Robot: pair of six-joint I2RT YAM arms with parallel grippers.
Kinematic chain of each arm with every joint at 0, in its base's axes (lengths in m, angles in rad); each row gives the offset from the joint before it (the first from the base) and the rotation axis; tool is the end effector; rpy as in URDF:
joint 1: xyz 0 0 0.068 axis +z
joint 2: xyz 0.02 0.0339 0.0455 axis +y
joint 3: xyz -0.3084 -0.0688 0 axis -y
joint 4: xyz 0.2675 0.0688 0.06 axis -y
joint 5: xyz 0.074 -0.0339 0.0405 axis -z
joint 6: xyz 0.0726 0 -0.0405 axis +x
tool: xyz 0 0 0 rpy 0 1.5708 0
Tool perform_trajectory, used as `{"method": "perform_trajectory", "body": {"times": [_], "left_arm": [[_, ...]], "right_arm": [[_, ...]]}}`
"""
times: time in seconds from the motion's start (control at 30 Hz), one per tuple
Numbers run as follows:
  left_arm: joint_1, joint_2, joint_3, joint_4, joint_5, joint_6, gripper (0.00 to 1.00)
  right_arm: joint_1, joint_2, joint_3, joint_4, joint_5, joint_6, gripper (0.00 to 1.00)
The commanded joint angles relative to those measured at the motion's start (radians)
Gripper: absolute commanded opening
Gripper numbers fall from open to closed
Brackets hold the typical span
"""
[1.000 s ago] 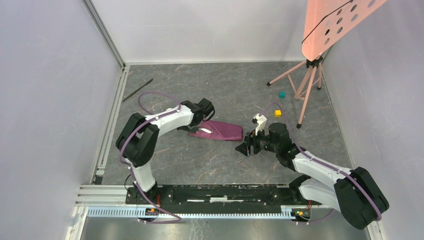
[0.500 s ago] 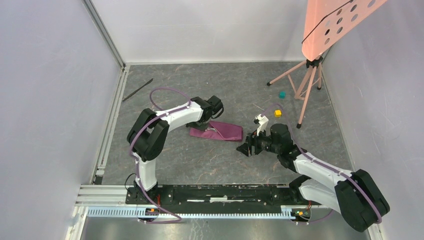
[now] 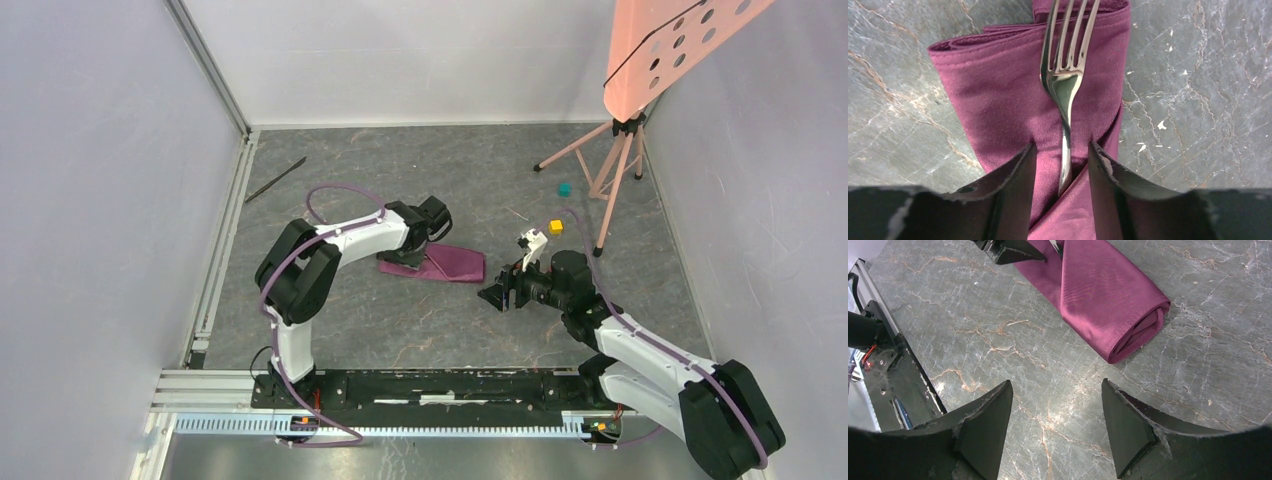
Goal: Fold the napkin into a case and place the utensils inside
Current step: Insert the fork into the folded napkin.
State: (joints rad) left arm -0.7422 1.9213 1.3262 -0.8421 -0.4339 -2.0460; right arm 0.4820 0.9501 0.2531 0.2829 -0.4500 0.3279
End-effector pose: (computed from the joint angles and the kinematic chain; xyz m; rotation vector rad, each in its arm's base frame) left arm 0.3152 -0.2477 0.1643 -1.6640 2.1149 -0.0730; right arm 0.1731 0.1262 0.1826 -0.4631 2.0199 0.9583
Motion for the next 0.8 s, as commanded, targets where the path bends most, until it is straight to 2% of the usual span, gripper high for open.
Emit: {"method": "perform_trajectory", "body": {"times": [0.0,0.13,0.27,0.33,0.37,0.4,0.43,0.53,0.57,0.63,0.7,0.77], "left_arm": [[-0.002,-0.088,-0.055,0.06,-0.009,-0.307,0.54],[-0.004,-0.232,-0.114,0.053,0.007,-0.093,0.67],[0.002,-0.409,-0.214,0.109,0.008,0.216,0.85],[0.018,-0.496,-0.277,0.236,0.029,0.52,0.92],[0.035,-0.534,-0.303,0.318,0.073,0.728,0.95],[0.061,-0.562,-0.328,0.394,0.151,0.972,0.97],[0.095,-0.588,-0.334,0.382,0.23,1.124,0.98],[0.215,-0.651,-0.381,0.322,0.356,1.452,1.0],[0.262,-0.666,-0.396,0.309,0.364,1.513,1.0],[0.397,-0.655,-0.411,0.332,0.526,1.645,0.99],[0.493,-0.588,-0.384,0.331,0.626,1.714,0.96],[0.562,-0.48,-0.312,0.297,0.715,1.73,0.86]], "right_arm": [[-0.005,0.011,-0.002,0.036,0.001,-0.008,0.72],[-0.005,0.006,0.003,0.027,0.004,-0.017,0.72],[-0.005,0.0,-0.003,0.032,0.013,-0.02,0.72],[-0.005,0.006,-0.006,0.039,0.01,-0.022,0.71],[-0.005,0.01,-0.008,0.042,0.008,-0.022,0.71],[-0.005,0.011,-0.009,0.046,0.003,-0.022,0.71],[-0.005,0.014,-0.013,0.054,0.002,-0.023,0.71],[-0.005,0.022,-0.007,0.054,0.003,-0.029,0.72],[-0.006,0.025,-0.007,0.054,0.003,-0.031,0.71],[-0.006,0.037,-0.008,0.065,0.003,-0.032,0.72],[-0.006,0.055,-0.01,0.072,0.001,-0.031,0.72],[-0.006,0.062,-0.014,0.074,0.001,-0.032,0.71]]}}
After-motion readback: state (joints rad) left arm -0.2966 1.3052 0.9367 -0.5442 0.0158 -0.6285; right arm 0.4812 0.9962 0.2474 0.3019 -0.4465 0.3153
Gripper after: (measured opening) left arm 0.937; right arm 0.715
